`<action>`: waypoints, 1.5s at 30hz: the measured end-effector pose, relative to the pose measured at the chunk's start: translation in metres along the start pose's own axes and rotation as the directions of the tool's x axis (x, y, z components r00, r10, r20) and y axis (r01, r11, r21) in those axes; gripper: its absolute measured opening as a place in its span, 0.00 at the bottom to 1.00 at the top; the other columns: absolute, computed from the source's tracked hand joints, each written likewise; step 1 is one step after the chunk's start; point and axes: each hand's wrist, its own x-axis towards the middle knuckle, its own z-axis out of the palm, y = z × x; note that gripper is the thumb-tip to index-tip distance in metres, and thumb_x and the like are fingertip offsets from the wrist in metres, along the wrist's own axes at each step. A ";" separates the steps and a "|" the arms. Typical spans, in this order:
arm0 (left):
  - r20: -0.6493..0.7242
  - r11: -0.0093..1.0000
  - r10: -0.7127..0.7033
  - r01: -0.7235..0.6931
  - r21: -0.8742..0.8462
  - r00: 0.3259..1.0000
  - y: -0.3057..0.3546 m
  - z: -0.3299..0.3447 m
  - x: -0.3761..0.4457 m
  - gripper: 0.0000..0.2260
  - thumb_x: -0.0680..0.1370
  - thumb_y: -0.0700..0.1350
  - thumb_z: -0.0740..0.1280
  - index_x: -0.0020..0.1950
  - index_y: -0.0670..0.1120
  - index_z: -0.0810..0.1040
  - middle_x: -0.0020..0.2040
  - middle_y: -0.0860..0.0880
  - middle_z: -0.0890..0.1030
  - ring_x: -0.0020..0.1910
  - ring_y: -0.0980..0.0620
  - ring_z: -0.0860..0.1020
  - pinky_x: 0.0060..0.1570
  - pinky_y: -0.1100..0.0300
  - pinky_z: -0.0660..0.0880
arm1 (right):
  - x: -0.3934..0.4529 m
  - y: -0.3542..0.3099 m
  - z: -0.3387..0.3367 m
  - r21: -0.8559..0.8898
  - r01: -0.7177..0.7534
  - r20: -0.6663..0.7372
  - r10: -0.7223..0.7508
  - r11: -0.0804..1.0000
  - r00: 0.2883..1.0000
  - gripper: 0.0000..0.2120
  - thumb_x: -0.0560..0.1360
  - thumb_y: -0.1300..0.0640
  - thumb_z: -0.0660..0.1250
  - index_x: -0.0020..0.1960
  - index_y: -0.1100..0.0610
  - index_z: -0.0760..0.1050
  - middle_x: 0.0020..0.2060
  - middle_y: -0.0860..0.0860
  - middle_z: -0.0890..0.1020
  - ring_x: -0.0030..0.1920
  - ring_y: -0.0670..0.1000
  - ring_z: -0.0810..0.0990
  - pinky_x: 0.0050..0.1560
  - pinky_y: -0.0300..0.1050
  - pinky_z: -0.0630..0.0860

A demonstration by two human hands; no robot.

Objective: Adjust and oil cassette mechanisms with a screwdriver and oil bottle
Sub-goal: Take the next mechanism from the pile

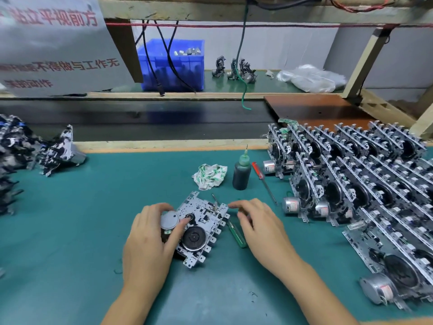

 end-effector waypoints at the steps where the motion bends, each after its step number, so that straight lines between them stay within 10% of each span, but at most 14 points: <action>1: -0.008 1.000 -0.005 0.005 -0.021 1.000 -0.001 -0.001 0.001 0.17 0.73 0.60 0.65 0.51 0.47 0.74 0.45 0.54 0.74 0.45 0.50 0.72 0.42 0.61 0.64 | -0.001 0.002 0.000 0.005 0.012 0.002 -0.012 1.000 1.000 0.14 0.81 0.56 0.55 0.61 0.44 0.73 0.46 0.40 0.69 0.51 0.42 0.68 0.49 0.40 0.64; 7: 0.252 0.988 0.104 -0.069 -0.141 0.962 -0.003 -0.005 -0.002 0.40 0.56 0.67 0.72 0.65 0.69 0.59 0.63 0.65 0.66 0.62 0.64 0.67 0.58 0.66 0.65 | -0.010 0.010 0.003 0.086 0.020 -0.060 -0.014 0.996 0.998 0.11 0.79 0.58 0.61 0.58 0.47 0.74 0.44 0.38 0.72 0.50 0.42 0.69 0.51 0.36 0.65; 13: 0.364 0.961 0.263 -0.210 -0.180 0.893 -0.008 -0.006 -0.002 0.44 0.59 0.62 0.73 0.71 0.67 0.56 0.70 0.65 0.59 0.68 0.68 0.62 0.59 0.73 0.64 | -0.010 0.014 0.008 0.062 0.029 -0.093 -0.023 0.998 0.995 0.09 0.78 0.55 0.62 0.57 0.49 0.76 0.45 0.38 0.72 0.49 0.40 0.68 0.50 0.35 0.64; 20: 0.354 0.956 0.274 -0.214 -0.199 0.894 -0.003 -0.005 -0.004 0.38 0.62 0.58 0.69 0.70 0.65 0.59 0.71 0.63 0.59 0.67 0.68 0.63 0.57 0.78 0.62 | -0.010 0.015 0.009 0.104 0.016 -0.105 -0.005 0.994 0.994 0.08 0.78 0.56 0.63 0.56 0.49 0.76 0.42 0.37 0.72 0.48 0.40 0.68 0.49 0.30 0.63; 25: 0.355 0.962 0.260 -0.209 -0.174 0.898 -0.003 -0.006 -0.004 0.37 0.62 0.62 0.70 0.69 0.65 0.61 0.71 0.66 0.60 0.66 0.69 0.64 0.56 0.71 0.66 | -0.018 0.003 -0.004 0.021 -0.069 -0.270 0.072 0.997 0.960 0.11 0.77 0.47 0.62 0.38 0.50 0.69 0.33 0.44 0.73 0.37 0.47 0.71 0.38 0.44 0.64; 29: 0.238 0.967 0.236 -0.205 -0.148 0.942 -0.003 -0.010 0.001 0.17 0.74 0.56 0.68 0.62 0.61 0.71 0.64 0.64 0.70 0.55 0.72 0.71 0.53 0.80 0.64 | -0.037 -0.016 -0.007 -0.241 -0.217 -0.013 0.221 0.946 0.975 0.28 0.77 0.34 0.49 0.36 0.55 0.72 0.34 0.52 0.81 0.42 0.57 0.77 0.42 0.47 0.71; 33: 0.212 0.969 0.228 -0.200 -0.144 0.950 0.004 -0.011 0.000 0.12 0.72 0.47 0.68 0.55 0.56 0.75 0.53 0.65 0.76 0.51 0.68 0.75 0.49 0.77 0.69 | -0.044 -0.030 0.001 0.053 -0.242 0.199 0.227 0.969 0.953 0.25 0.78 0.38 0.53 0.38 0.55 0.75 0.32 0.49 0.84 0.41 0.48 0.80 0.51 0.43 0.75; 40: -0.013 0.896 0.107 -0.102 -0.433 0.994 0.055 0.002 -0.014 0.15 0.63 0.50 0.78 0.46 0.57 0.79 0.45 0.60 0.80 0.45 0.61 0.78 0.43 0.75 0.74 | -0.050 -0.028 -0.040 0.508 -0.231 -0.040 0.291 0.830 0.956 0.18 0.74 0.39 0.60 0.37 0.53 0.67 0.23 0.51 0.75 0.19 0.47 0.71 0.27 0.42 0.67; 45: 0.171 0.809 0.237 -0.097 -0.580 0.956 0.097 0.031 -0.038 0.14 0.65 0.56 0.72 0.49 0.59 0.79 0.46 0.61 0.80 0.43 0.61 0.79 0.37 0.69 0.78 | -0.073 -0.009 -0.092 0.320 -0.130 -0.263 0.220 0.938 0.940 0.20 0.68 0.36 0.60 0.33 0.53 0.68 0.24 0.46 0.71 0.26 0.43 0.66 0.29 0.37 0.65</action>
